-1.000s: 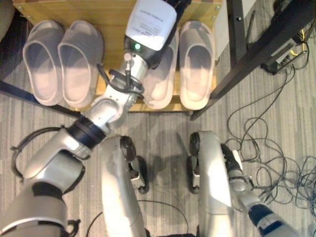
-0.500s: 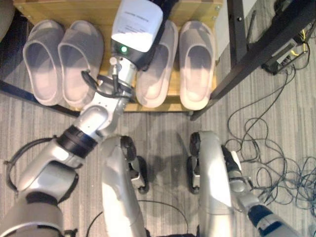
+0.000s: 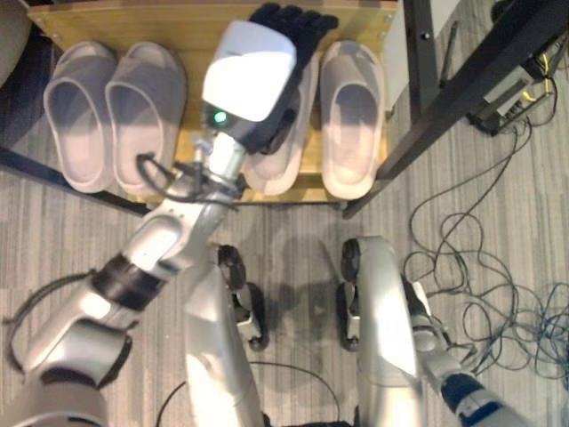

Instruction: Arrange the slippers neatly on the shoe rack.

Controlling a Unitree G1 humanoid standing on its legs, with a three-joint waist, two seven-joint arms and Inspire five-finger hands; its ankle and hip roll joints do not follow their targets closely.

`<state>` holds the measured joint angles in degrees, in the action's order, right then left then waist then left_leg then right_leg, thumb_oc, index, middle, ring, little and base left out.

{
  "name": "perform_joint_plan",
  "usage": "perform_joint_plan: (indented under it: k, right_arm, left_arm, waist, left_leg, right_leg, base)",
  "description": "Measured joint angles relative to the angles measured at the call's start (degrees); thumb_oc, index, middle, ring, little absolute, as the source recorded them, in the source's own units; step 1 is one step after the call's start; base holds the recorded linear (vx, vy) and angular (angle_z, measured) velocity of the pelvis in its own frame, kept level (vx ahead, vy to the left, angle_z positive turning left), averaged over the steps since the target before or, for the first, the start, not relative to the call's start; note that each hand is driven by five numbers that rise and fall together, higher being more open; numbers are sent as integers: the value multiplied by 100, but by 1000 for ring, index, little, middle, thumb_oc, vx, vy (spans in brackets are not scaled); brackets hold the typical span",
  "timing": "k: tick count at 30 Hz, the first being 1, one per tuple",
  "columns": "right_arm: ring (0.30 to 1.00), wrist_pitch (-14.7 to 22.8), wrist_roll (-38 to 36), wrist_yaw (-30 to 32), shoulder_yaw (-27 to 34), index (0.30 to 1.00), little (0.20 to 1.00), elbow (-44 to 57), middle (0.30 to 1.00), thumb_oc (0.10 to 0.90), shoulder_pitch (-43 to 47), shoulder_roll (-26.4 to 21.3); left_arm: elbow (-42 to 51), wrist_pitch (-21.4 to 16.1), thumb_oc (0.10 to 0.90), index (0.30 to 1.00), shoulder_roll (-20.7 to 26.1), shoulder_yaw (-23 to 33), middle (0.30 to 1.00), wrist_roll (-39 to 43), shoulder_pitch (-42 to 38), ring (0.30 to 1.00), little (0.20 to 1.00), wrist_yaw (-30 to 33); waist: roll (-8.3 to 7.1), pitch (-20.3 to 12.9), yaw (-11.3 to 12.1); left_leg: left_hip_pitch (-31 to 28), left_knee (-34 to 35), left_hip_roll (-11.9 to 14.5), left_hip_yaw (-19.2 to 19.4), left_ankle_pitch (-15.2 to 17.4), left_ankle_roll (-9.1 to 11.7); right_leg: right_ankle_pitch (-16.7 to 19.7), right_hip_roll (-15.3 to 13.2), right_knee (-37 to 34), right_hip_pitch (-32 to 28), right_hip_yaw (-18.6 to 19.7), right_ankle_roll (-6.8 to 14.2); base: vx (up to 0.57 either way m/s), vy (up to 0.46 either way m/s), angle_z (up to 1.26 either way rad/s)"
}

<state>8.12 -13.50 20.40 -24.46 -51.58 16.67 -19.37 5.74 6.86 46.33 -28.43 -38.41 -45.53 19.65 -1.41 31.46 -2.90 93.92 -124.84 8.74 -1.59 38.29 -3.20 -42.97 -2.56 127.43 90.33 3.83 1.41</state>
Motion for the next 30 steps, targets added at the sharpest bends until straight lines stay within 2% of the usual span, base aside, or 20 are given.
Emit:
perform_joint_plan:
  k: [3,7,8,9,10,11,12,13,14,16,17,18,19,22,28,30]
  right_arm:
    - [900,-33,0,-9,70,900,900,-113,900,800,-57,94]
    - [900,-42,32,21,102,900,900,-103,900,800,-85,97]
    - [900,-112,59,-110,54,900,900,245,900,800,-215,-100]
    - [900,-114,241,-256,-244,900,900,852,900,800,-328,-529]
    - [900,-161,614,-305,-341,900,900,1091,900,800,-153,-826]
    - [900,-93,527,-652,474,900,900,1615,900,800,-556,-826]
    - [900,22,351,-701,1111,900,900,2074,900,800,-991,-776]
    - [900,296,123,-516,1418,900,900,2216,900,800,-1369,-671]
    - [900,283,-85,-557,1400,900,900,1934,900,800,-1486,-800]
    - [900,202,-393,-1002,1471,900,900,1974,900,800,-1783,-968]
    - [900,65,-738,-1388,1633,900,900,2058,900,800,-2223,-1104]
    - [900,282,-1027,-1586,1625,900,900,1503,900,800,-2287,-1118]
    - [900,148,-1162,-1650,1615,900,900,1149,900,800,-2215,-1120]
    - [900,145,-1252,-1676,1572,900,900,826,900,800,-2274,-1089]
    - [900,183,-1245,-1666,1397,900,900,891,900,800,-2000,-1003]
    - [900,288,-1156,-1525,1432,900,900,1541,900,800,-1949,-1019]
  left_arm:
    - [368,-115,800,900,49,673,900,254,850,900,900,37]
    - [590,-314,800,900,46,1287,900,448,1826,900,900,537]
    - [610,-359,800,900,50,1463,900,450,2136,900,900,700]
    - [606,-392,800,900,60,1686,900,469,2450,900,900,760]
    - [455,-389,800,900,69,1788,900,658,2658,900,900,758]
    - [655,-404,800,900,258,2001,900,661,3100,900,900,719]
    - [890,-483,800,900,271,2342,900,661,3591,900,900,693]
    - [981,-446,800,900,213,2441,900,670,3832,900,900,769]
    - [883,-426,800,900,209,2384,900,680,3778,900,900,718]
    - [936,-573,800,900,210,2454,900,838,3771,900,900,657]
    - [917,-609,800,900,191,2463,900,900,3725,900,900,553]
    - [824,-623,800,900,167,2348,900,912,3576,900,900,449]
    - [812,-652,800,900,182,2295,900,912,3515,900,900,333]
    - [895,-850,800,900,240,2294,900,905,3507,900,900,213]
    - [871,-862,800,900,235,2202,900,967,3357,900,900,118]
    - [865,-861,800,900,235,2143,900,1061,3273,900,900,13]
  waist:
    - [9,1,56]
    - [13,1,149]
    - [10,-1,219]
    - [30,-5,269]
    - [24,-2,250]
    - [34,-2,215]
    - [63,-5,172]
    - [63,-5,197]
    - [13,-7,166]
    - [22,-13,222]
    - [-1,-11,117]
    - [-22,-13,74]
    - [-22,-12,27]
    - [-17,-11,-46]
    - [-17,-10,-51]
    - [-17,-10,-80]
  left_leg:
    - [0,-2,-65,-20,4,13]
    - [-10,-6,-95,-29,32,72]
    - [-11,-7,-92,-29,38,83]
    - [-9,-12,-93,-29,43,93]
    - [-55,-20,-100,-51,48,99]
    - [-72,-49,-72,-56,71,148]
    - [-71,-64,-95,-74,143,180]
    - [-129,-65,-102,-52,168,139]
    - [-222,-70,-99,-91,209,144]
    - [-191,-99,-100,-97,216,154]
    - [-176,-128,-100,-108,238,190]
    - [-179,-142,-128,-135,234,177]
    - [-169,-158,-145,-151,235,178]
    - [-93,-187,-179,-155,237,182]
    - [-88,-200,-180,-150,248,196]
    - [-86,-212,-179,-155,251,203]
  right_leg:
    - [-21,-6,4,-10,-9,-44]
    - [-38,5,7,-5,-6,-43]
    - [-48,4,10,-1,-6,-60]
    - [-56,13,16,-9,-2,-38]
    - [-59,25,8,-57,-18,-44]
    - [-90,29,29,-60,-4,-50]
    - [-149,15,38,-85,-17,-64]
    - [-150,24,39,-114,-6,-51]
    - [-185,24,32,-196,-45,-57]
    - [-191,25,54,-208,-46,-65]
    - [-196,35,75,-175,-50,-60]
    - [-209,31,78,-216,-69,-33]
    - [-210,29,80,-218,-82,-34]
    - [-209,36,105,-133,-74,-33]
    - [-225,46,144,-95,-62,-60]
    - [-231,50,159,-85,-64,-70]
  base:
    - [0,0,0]
    - [0,0,0]
    - [0,0,0]
    - [0,0,0]
    - [0,0,0]
    - [0,0,0]
    - [-19,-15,-5]
    - [-28,-39,-4]
    - [-23,-48,-5]
    - [-15,-36,-3]
    - [0,0,0]
    - [0,0,0]
    - [0,0,0]
    - [0,0,0]
    - [0,0,0]
    - [0,0,0]
